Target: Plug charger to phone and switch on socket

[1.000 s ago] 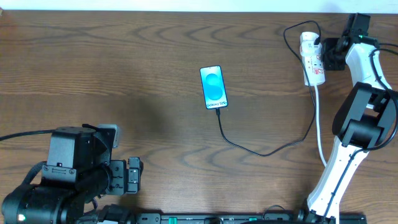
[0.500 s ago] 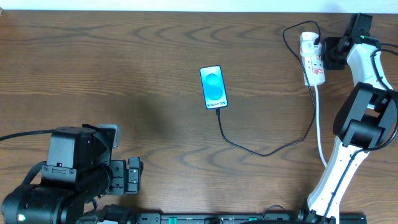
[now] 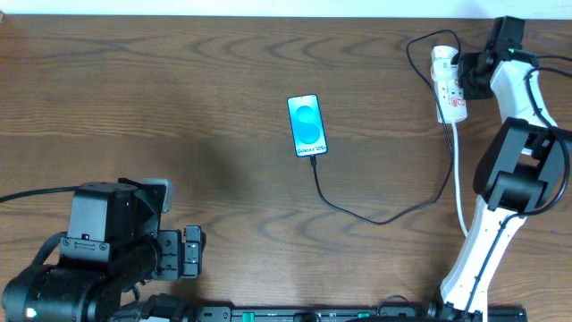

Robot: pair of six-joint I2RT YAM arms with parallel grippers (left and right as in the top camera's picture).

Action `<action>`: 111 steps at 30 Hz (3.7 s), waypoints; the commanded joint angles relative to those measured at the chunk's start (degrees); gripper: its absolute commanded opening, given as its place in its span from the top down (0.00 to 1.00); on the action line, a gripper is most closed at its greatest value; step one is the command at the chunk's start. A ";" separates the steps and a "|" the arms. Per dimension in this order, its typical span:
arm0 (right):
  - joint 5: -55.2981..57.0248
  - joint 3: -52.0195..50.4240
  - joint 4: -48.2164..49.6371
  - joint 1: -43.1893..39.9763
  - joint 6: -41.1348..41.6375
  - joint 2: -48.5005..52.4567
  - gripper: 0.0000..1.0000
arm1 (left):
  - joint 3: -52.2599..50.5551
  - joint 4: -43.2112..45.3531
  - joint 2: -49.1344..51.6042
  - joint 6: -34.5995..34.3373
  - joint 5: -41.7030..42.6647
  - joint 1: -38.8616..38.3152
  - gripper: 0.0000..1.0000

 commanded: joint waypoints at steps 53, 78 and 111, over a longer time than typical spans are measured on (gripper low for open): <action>-17.49 0.07 3.63 11.41 -3.30 7.41 0.99 | 0.09 -0.13 -0.04 0.52 -0.35 -0.17 0.02; 9.11 0.07 -12.70 12.44 -8.59 -16.85 0.98 | 0.09 -0.13 -0.04 0.52 -0.35 -0.17 0.02; 19.45 -0.11 -23.08 3.43 -8.63 -15.87 0.99 | 0.09 -0.13 -0.04 0.52 -0.35 -0.17 0.02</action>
